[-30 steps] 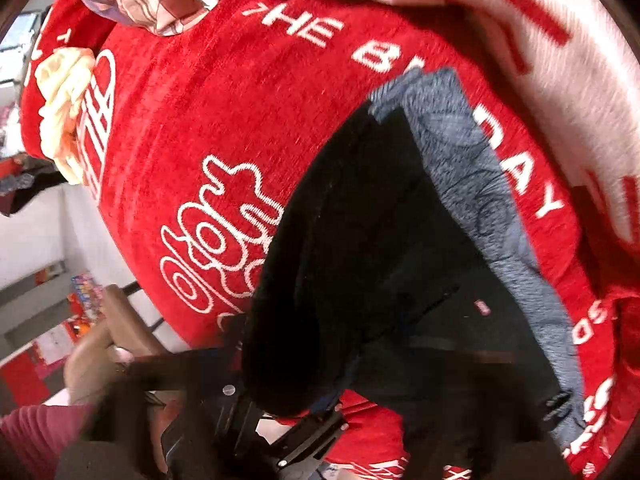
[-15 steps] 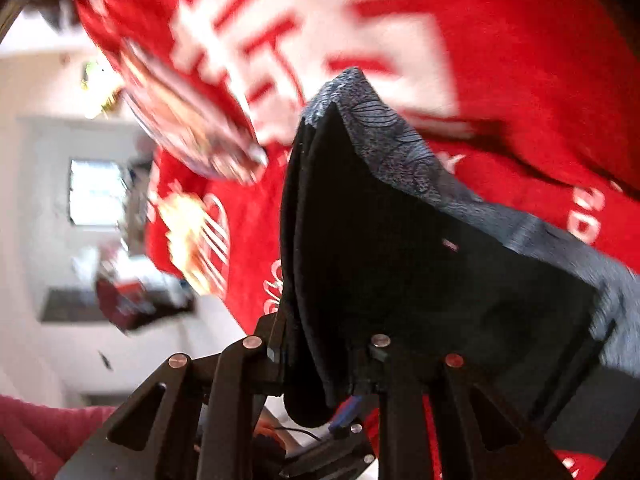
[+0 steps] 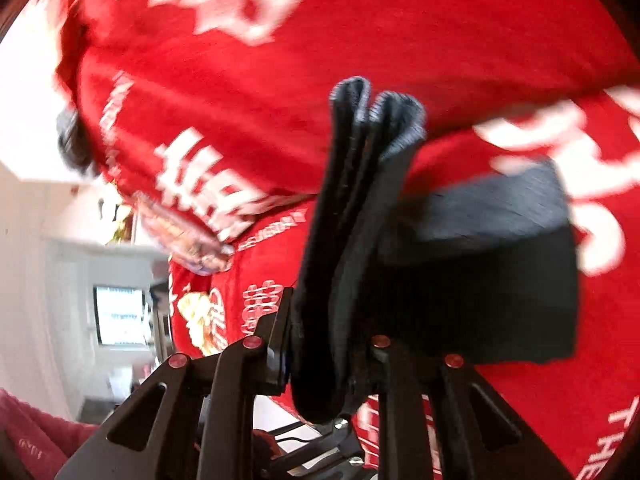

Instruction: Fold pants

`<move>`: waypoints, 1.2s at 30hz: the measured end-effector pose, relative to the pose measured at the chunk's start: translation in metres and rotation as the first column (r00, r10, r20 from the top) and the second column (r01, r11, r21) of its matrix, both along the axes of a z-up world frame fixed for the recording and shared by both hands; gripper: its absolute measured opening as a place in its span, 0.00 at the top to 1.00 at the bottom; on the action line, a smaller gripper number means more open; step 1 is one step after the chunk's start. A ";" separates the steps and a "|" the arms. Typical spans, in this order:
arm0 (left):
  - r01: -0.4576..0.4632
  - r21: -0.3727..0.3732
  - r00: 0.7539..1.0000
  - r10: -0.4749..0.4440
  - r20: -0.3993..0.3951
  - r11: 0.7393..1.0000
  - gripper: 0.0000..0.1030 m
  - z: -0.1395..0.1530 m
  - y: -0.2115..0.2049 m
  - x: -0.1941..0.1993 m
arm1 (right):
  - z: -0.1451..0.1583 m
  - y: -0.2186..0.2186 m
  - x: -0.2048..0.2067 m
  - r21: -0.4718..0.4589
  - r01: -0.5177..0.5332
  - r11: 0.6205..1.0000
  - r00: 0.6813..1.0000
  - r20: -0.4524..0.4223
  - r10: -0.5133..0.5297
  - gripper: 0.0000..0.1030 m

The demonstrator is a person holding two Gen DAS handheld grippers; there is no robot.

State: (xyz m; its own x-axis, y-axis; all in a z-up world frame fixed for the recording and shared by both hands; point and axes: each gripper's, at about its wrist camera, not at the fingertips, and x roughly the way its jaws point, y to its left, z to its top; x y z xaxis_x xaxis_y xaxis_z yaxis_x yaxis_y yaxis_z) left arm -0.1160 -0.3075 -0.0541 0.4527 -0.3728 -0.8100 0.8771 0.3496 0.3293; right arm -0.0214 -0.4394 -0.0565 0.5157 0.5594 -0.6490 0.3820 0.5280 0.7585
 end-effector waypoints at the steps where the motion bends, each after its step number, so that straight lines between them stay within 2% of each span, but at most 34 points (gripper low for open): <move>1: 0.009 0.016 1.000 -0.008 -0.013 1.000 0.62 -0.009 -0.008 -0.006 | -0.012 -0.010 -0.011 0.008 0.029 1.000 0.999 -0.018 -0.029 0.79; 5: 0.032 0.091 0.998 -0.027 -0.054 0.995 0.62 -0.044 -0.029 -0.021 | -0.052 -0.042 -0.048 0.031 0.121 0.992 0.990 -0.082 -0.118 0.79; 8: 0.032 0.137 0.997 -0.023 -0.068 0.990 0.61 -0.057 -0.031 -0.022 | -0.079 -0.059 -0.065 0.031 0.158 0.987 0.979 -0.132 -0.152 0.79; 9: 0.039 0.146 0.997 -0.028 -0.072 0.989 0.54 -0.059 -0.030 -0.022 | -0.085 -0.061 -0.070 0.026 0.170 0.985 0.975 -0.149 -0.164 0.79; 12: 0.055 0.130 0.994 -0.041 -0.105 0.990 0.52 -0.046 -0.017 -0.017 | -0.091 -0.066 -0.074 0.056 0.201 0.978 0.969 -0.156 -0.190 0.79; 15: 0.029 0.090 0.992 -0.018 -0.123 0.996 0.52 -0.025 0.005 -0.002 | -0.092 -0.069 -0.074 0.069 0.199 0.978 0.968 -0.167 -0.185 0.74; 16: 0.014 0.078 0.993 -0.004 -0.121 0.997 0.51 -0.020 0.011 0.004 | -0.092 -0.070 -0.073 0.080 0.201 0.976 0.967 -0.175 -0.184 0.68; 18: -0.064 0.042 0.991 0.068 -0.112 0.997 0.16 -0.008 0.028 0.031 | -0.091 -0.071 -0.076 0.109 0.211 0.971 0.967 -0.167 -0.192 0.56; 19: -0.139 0.012 0.985 0.139 -0.102 0.990 0.15 -0.002 0.039 0.050 | -0.092 -0.069 -0.079 0.112 0.212 0.971 0.968 -0.162 -0.192 0.49; 20: -0.199 0.000 0.975 0.197 -0.102 0.980 0.15 0.000 0.048 0.067 | -0.092 -0.072 -0.086 0.115 0.208 0.971 0.970 -0.154 -0.190 0.48; 22: -0.321 0.031 0.938 0.322 -0.131 0.947 0.15 -0.008 0.064 0.100 | -0.090 -0.069 -0.085 0.096 0.188 0.978 0.974 -0.146 -0.173 0.47; 24: -0.454 0.082 0.866 0.461 -0.196 0.887 0.15 -0.025 0.081 0.135 | -0.090 -0.067 -0.081 0.079 0.170 0.982 0.977 -0.145 -0.158 0.50; 25: -0.509 0.098 0.820 0.516 -0.249 0.855 0.15 -0.036 0.091 0.149 | -0.088 -0.066 -0.077 0.055 0.154 0.987 0.978 -0.149 -0.144 0.70; 26: -0.551 0.134 0.760 0.562 -0.326 0.824 0.15 -0.053 0.101 0.168 | -0.085 -0.063 -0.072 0.004 0.128 0.992 0.979 -0.161 -0.126 0.81; 27: -0.585 0.174 0.689 0.598 -0.408 0.792 0.15 -0.069 0.109 0.183 | -0.079 -0.057 -0.064 -0.059 0.094 0.994 0.979 -0.178 -0.103 0.82; 29: -0.624 0.198 0.596 0.624 -0.505 0.756 0.15 -0.079 0.118 0.191 | -0.064 -0.047 -0.052 -0.143 0.030 0.989 0.981 -0.183 -0.056 0.86; 30: -0.629 0.191 0.587 0.621 -0.520 0.754 0.15 -0.079 0.118 0.187 | -0.055 -0.043 -0.047 -0.191 -0.002 0.982 0.982 -0.184 -0.034 0.86; 31: -0.611 0.177 0.610 0.601 -0.516 0.772 0.15 -0.075 0.114 0.183 | -0.048 -0.041 -0.045 -0.236 -0.031 0.971 0.982 -0.186 -0.014 0.87; 32: -0.567 0.163 0.659 0.563 -0.499 0.807 0.15 -0.070 0.104 0.173 | -0.042 -0.039 -0.042 -0.276 -0.055 0.960 0.981 -0.192 0.001 0.87; 33: -0.531 0.158 0.692 0.534 -0.486 0.832 0.15 -0.068 0.096 0.165 | -0.038 -0.038 -0.039 -0.313 -0.078 0.947 0.978 -0.208 0.012 0.88; 34: -0.498 0.159 0.717 0.508 -0.478 0.853 0.15 -0.068 0.088 0.157 | -0.040 -0.038 -0.038 -0.355 -0.107 0.929 0.970 -0.242 0.019 0.91; 35: -0.473 0.163 0.731 0.489 -0.476 0.866 0.15 -0.070 0.082 0.150 | -0.043 -0.037 -0.037 -0.392 -0.134 0.910 0.960 -0.278 0.022 0.98; 36: -0.456 0.167 0.743 0.478 -0.468 0.874 0.15 -0.071 0.076 0.143 | -0.050 -0.038 -0.037 -0.438 -0.169 0.883 0.943 -0.333 0.016 0.98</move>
State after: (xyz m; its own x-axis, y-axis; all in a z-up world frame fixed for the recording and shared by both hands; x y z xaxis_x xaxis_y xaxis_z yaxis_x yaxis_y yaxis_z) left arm 0.0269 -0.2318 -0.1252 0.1107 -0.1818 -0.9771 0.6535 0.7541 -0.0663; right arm -0.0589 -0.4779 -0.1070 0.2052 0.1975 -0.9586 0.4883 0.8281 0.2751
